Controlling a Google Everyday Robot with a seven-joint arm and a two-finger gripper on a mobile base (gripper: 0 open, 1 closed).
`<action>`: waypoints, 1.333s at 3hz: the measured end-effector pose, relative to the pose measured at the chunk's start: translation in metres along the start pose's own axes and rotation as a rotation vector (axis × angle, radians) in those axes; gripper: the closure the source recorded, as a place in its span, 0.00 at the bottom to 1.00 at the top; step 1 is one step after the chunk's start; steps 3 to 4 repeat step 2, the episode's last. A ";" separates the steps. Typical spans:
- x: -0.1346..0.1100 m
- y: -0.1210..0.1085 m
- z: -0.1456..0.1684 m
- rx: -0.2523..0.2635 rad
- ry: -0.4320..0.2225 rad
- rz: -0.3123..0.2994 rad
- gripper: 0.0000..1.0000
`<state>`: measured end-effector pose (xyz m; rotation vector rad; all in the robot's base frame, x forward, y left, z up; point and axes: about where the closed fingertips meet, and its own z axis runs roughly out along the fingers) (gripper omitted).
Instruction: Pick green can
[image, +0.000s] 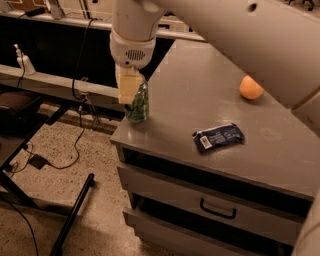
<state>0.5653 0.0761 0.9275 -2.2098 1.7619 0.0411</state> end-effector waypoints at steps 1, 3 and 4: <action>-0.003 -0.001 -0.040 0.057 -0.040 -0.014 1.00; -0.003 -0.001 -0.040 0.058 -0.040 -0.014 1.00; -0.003 -0.001 -0.040 0.058 -0.040 -0.014 1.00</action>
Offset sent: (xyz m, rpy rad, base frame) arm -0.0108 -0.0159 0.0526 0.0583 -0.0622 0.0084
